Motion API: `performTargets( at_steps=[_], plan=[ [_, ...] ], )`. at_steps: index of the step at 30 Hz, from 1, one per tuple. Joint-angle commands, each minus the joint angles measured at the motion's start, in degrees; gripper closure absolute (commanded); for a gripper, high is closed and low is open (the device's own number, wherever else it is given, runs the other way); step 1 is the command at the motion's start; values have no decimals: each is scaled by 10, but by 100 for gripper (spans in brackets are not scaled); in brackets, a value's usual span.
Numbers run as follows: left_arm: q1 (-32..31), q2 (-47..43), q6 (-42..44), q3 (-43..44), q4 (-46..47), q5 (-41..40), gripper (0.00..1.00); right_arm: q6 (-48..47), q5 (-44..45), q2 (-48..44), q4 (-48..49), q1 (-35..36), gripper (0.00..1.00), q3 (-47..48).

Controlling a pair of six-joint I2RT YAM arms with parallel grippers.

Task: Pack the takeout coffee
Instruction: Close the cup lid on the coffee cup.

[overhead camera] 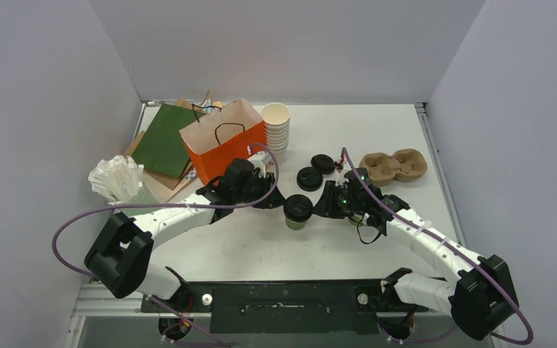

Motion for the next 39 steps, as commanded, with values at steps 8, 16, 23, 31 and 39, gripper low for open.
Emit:
performTargets(
  at_steps=[8, 16, 23, 31, 39],
  plan=[
    [13, -50, 11, 24, -49, 13, 65, -36, 29, -15, -39, -2, 74, 62],
    [14, -101, 24, 17, -77, 8, 58, -158, 23, -9, -99, 6, 33, 130],
    [13, -148, -5, -47, -30, 38, 58, -277, 127, 61, -155, 145, 7, 234],
    [33, -167, -43, -102, 18, 72, 59, -362, 135, 122, -163, 178, 0, 256],
    [83, -175, -40, -109, 17, 110, 59, -409, 125, 176, -175, 173, 0, 284]
  ],
)
